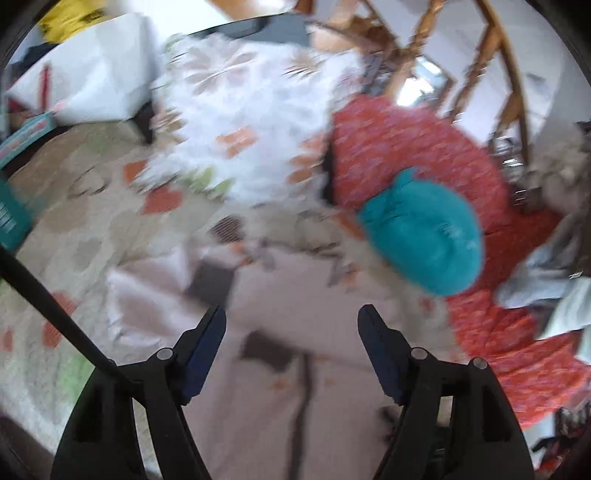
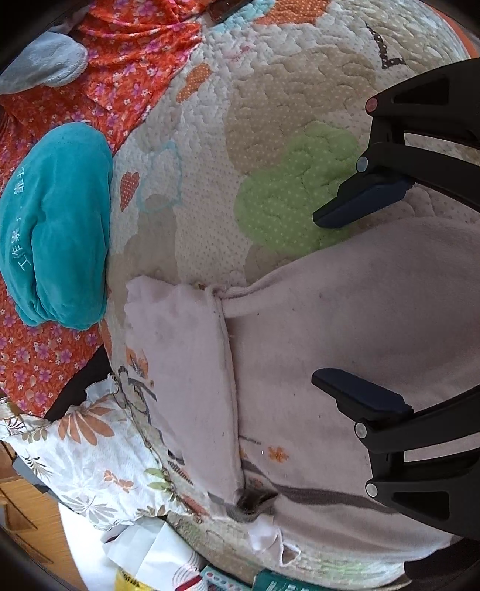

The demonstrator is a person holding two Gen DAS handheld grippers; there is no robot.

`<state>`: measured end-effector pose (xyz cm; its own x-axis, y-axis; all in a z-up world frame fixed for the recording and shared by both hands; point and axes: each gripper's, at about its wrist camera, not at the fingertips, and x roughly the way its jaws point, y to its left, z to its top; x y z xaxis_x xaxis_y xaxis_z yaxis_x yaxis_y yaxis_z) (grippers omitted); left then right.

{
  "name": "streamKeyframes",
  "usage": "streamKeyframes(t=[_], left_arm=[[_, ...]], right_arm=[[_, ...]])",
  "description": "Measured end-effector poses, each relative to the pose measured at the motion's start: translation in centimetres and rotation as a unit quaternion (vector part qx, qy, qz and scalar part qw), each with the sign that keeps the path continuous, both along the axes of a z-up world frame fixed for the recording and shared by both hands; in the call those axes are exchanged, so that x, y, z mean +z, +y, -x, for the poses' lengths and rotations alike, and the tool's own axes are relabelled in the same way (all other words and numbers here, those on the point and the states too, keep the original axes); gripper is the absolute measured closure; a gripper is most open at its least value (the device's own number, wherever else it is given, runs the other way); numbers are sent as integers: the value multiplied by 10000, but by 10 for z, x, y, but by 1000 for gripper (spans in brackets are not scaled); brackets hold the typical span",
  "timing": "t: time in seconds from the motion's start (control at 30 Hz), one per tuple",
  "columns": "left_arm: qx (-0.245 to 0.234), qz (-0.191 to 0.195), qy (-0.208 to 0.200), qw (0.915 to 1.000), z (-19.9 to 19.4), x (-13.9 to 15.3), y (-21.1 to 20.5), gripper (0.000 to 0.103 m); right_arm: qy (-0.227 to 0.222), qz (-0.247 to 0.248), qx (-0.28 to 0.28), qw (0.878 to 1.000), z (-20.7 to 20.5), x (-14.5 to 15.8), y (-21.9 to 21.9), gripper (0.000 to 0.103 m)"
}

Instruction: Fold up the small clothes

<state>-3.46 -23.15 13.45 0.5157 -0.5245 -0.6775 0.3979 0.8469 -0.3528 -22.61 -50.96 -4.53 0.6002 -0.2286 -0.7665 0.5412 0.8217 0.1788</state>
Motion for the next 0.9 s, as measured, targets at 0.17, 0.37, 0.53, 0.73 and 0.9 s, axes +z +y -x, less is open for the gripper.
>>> streamKeyframes(t=[0.17,0.37,0.53,0.73,0.9], left_arm=[[528,-541,194,9970,15,-77,42,30],[846,-348,459,9948,37,-146,81,30],[759,-82,320,9966,44,-166,94,30],[700,-57,362,9969,45,-183,105,30],[713,118,367,9967,40,-185,109,30]], right_arm=[[-191,100,247,9995,4,14,15,28],[-200,389,1276,9909,-37,41,69,29],[187,1552,2355,9592,-110,53,139,29],[760,2154,2650,9368,-188,29,168,47],[978,976,3125,9398,-208,43,176,95]])
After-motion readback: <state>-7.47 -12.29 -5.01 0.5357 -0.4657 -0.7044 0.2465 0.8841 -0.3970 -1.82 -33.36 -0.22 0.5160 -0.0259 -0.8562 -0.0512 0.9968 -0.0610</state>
